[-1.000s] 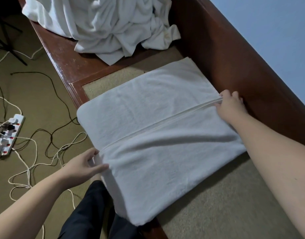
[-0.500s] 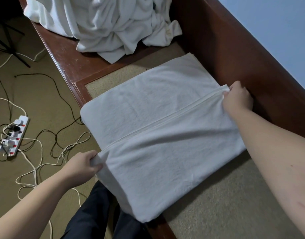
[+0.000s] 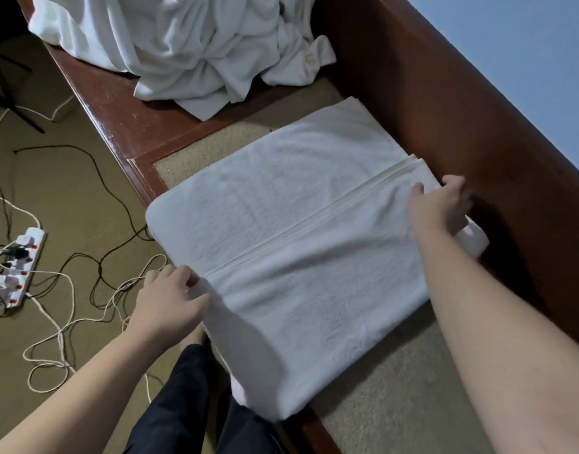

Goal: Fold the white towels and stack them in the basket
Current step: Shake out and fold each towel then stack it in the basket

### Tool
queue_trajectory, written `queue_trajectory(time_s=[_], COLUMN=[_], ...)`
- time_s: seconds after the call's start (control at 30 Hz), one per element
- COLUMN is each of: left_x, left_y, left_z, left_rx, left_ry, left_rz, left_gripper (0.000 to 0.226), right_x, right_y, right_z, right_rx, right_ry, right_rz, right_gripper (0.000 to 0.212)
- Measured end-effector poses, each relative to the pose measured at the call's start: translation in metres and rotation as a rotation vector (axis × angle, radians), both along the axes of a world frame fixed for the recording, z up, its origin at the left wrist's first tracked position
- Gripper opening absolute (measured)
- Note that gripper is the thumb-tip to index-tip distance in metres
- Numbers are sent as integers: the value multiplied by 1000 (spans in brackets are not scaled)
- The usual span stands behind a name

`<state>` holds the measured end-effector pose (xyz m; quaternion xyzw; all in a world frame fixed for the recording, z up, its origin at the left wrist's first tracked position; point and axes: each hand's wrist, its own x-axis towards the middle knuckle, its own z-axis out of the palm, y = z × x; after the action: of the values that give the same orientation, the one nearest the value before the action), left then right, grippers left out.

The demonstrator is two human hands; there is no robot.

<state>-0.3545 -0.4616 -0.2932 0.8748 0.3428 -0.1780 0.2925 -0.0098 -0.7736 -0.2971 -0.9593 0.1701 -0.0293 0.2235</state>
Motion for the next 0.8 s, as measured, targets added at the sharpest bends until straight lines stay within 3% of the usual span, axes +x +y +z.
queue_trajectory(time_s=[0.1, 0.23, 0.3, 0.5, 0.57, 0.67, 0.8], left_x=[33, 65, 68, 71, 66, 50, 16], left_y=[-16, -27, -27, -33, -42, -61, -102], left_z=[10, 5, -5, 1, 5, 2, -19], left_rx=[91, 145, 148, 118, 167, 293, 273], left_ry=[-38, 49, 74, 112, 80, -79, -137], left_rz=[-70, -220, -265, -78, -63, -144, -582], left_gripper=[32, 33, 33, 32, 33, 63, 121], right_x=[-68, -120, -117, -84, -88, -102, -104], right_y=[-25, -71, -91, -100, -84, -47, -16], right_z=[-13, -36, -42, -29, -22, -14, -19], right_rx=[-10, -192, -243, -225, -206, -184, -203], right_ry=[-46, 337, 401, 541, 488, 374, 479], right_rz=[-6, 47, 86, -4, -21, 224, 471], right_gripper=[60, 77, 83, 83, 80, 75, 81])
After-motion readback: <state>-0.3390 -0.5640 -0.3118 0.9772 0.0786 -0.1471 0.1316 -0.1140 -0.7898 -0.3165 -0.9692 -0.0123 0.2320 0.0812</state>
